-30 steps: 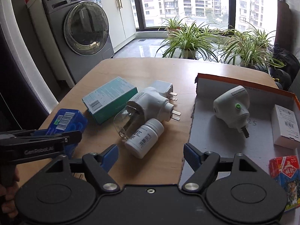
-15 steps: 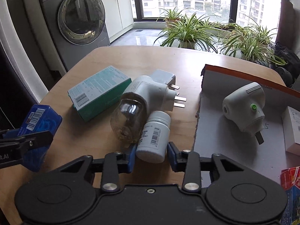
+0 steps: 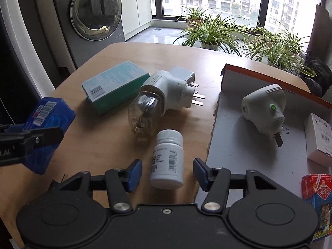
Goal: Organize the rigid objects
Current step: 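Lift the blue tin with left while right grasps the white pill bottle, then carry the blue tin with left while right carries the pill bottle over the tray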
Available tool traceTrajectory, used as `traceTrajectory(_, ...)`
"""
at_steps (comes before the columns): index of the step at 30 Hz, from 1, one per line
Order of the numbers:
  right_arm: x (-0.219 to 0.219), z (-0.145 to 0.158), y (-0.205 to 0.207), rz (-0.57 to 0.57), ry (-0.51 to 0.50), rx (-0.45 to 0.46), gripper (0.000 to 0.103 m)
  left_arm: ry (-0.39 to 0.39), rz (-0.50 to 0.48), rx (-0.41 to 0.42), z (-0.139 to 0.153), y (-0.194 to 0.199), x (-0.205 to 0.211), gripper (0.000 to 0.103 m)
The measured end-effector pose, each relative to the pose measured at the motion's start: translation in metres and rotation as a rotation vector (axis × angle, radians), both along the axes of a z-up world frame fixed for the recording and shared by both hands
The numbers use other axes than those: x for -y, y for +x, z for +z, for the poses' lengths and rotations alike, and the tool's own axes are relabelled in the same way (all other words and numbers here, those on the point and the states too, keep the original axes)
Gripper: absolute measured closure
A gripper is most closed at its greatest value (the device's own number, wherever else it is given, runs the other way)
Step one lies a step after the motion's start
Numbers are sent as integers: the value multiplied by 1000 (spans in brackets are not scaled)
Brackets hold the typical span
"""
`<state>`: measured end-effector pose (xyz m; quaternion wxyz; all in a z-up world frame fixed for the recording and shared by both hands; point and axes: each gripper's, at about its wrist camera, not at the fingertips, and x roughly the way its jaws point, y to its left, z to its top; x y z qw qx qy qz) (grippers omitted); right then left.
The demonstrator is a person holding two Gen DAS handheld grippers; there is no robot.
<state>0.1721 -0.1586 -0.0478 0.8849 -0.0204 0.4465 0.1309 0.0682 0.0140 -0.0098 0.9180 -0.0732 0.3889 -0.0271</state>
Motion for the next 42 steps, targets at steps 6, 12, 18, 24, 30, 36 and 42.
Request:
traceTrajectory(6,12,17,-18,-55,28,65,64,10,-20,24,9,-8,9,41)
traceTrajectory(12,52,50,-54,-130,42,155,64,-10,-82,46,20,-15,36,41)
traceTrajectory(18,109,80,-84,-236,32,230,64,-36,-155,64,31,-15,79,41)
traceTrajectory(24,149,94,-102,-326,23,274,64,-33,-236,102,44,-14,127,41)
traceTrajectory(30,166,101,-111,-354,36,302,64,-20,-272,119,50,-11,154,41)
traceTrajectory(36,173,103,-114,-360,53,316,64,-1,-284,121,50,-15,162,41)
traceTrajectory(42,172,103,-114,-354,64,322,64,12,-277,125,54,-17,165,41)
